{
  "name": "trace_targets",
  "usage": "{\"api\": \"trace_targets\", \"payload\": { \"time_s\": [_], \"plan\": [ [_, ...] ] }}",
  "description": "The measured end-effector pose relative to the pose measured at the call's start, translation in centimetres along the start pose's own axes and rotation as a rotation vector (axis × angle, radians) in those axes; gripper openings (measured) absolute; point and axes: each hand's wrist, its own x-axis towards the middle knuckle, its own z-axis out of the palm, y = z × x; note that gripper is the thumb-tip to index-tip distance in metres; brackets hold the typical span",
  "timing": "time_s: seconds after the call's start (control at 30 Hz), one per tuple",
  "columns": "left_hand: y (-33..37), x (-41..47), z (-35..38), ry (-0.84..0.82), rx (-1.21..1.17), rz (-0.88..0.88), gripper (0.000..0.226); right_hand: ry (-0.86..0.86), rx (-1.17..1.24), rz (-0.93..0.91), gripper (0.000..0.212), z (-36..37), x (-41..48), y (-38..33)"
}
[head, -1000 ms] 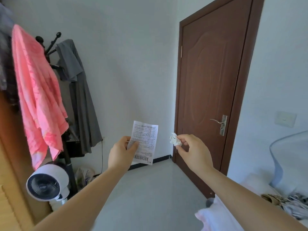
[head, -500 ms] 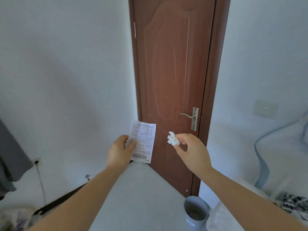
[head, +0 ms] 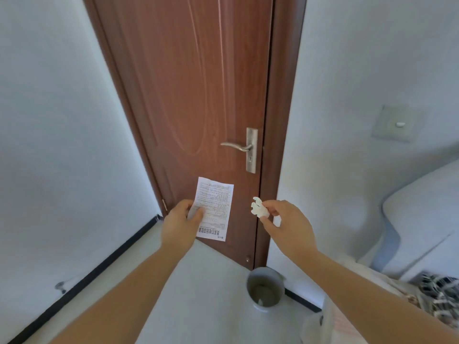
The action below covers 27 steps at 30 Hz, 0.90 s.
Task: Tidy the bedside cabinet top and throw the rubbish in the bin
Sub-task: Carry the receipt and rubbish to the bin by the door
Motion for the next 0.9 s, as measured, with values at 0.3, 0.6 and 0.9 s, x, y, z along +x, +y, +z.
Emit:
{"api": "trace_targets", "payload": {
  "time_s": [0.3,0.6,0.9],
  "plan": [
    [-8.2,12.1,10.8,-0.348,0.114,0.012,0.019,0.014,-0.046,0.346,0.025,9.8,4.6,8.7],
    [-17.6,19.8,20.6,-0.732,0.276,0.045,0.015,-0.024,-0.048,0.751,0.025,19.7,3.4,15.6],
    [-29.3,17.6,31.5,-0.919,0.325,-0.084,0.011,-0.103,-0.088,0.98,0.025,28.9,-1.4,24.5]
  ]
}}
